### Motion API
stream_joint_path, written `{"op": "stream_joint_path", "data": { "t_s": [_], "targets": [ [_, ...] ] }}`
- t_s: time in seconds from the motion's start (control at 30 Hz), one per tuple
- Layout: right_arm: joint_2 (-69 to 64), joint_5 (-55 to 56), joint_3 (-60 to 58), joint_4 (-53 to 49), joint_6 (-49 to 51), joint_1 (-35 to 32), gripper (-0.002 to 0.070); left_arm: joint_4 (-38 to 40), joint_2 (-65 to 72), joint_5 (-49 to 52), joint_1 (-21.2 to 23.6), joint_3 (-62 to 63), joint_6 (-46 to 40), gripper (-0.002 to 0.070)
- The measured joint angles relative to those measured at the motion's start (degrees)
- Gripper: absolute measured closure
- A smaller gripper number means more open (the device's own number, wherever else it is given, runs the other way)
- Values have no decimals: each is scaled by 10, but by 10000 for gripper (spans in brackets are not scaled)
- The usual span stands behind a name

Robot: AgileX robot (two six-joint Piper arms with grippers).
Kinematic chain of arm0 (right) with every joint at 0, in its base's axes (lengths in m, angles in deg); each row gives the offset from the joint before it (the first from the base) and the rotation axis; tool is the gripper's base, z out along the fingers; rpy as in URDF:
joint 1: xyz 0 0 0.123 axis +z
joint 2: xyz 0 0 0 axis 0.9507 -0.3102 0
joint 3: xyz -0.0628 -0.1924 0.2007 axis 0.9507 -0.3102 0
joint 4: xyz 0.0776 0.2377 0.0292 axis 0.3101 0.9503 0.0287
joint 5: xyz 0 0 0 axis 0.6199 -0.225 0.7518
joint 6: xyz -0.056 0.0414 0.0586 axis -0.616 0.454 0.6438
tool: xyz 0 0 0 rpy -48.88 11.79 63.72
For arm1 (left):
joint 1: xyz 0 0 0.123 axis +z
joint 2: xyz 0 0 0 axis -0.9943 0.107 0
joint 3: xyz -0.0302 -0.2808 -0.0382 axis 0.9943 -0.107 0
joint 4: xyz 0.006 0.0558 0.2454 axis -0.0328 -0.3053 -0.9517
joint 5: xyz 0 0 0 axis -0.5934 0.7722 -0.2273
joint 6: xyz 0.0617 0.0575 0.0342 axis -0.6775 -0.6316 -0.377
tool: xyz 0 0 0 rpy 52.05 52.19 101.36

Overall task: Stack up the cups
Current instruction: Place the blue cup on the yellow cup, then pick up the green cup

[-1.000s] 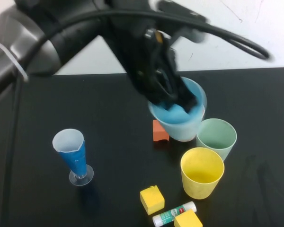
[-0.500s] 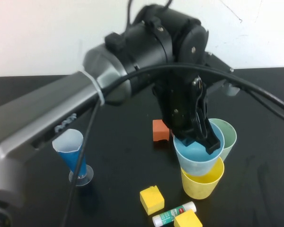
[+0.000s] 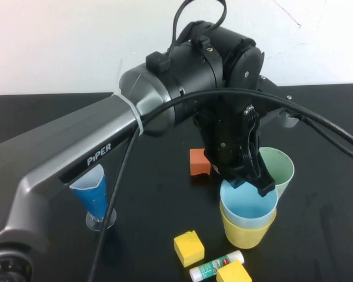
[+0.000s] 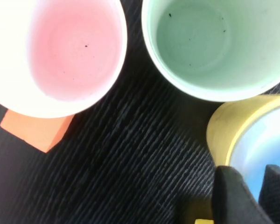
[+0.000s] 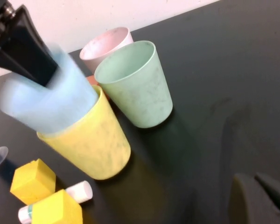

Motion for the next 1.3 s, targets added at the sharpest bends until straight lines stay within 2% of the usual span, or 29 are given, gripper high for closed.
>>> {"op": "stream_joint_path", "data": {
  "t_s": [0.13, 0.3, 0.37, 0.5, 0.77, 0.97, 1.1, 1.3],
  "targets": [
    [0, 2, 0, 2, 0, 0, 678, 0, 0, -4, 0, 0, 0, 513],
    [0, 12, 0, 13, 0, 0, 678, -12, -13, -6, 0, 0, 2, 512],
    [0, 12, 0, 23, 0, 0, 678, -24, -33, -6, 0, 0, 9, 538],
    [0, -13, 6, 33, -2, 0, 678, -44, -89, -6, 0, 0, 16, 641],
    [-28, -43, 122, -22, -28, 0, 678, -46, -226, -6, 0, -31, 26, 672],
    [-166, -124, 255, -138, -35, 0, 678, -62, -345, -16, 0, -155, 48, 673],
    [-275, -191, 352, -204, -71, 0, 678, -87, -447, -73, 0, -276, 89, 673],
    [-427, -295, 499, -240, -116, 0, 678, -153, -584, -140, 0, -453, 171, 673]
  ]
}}
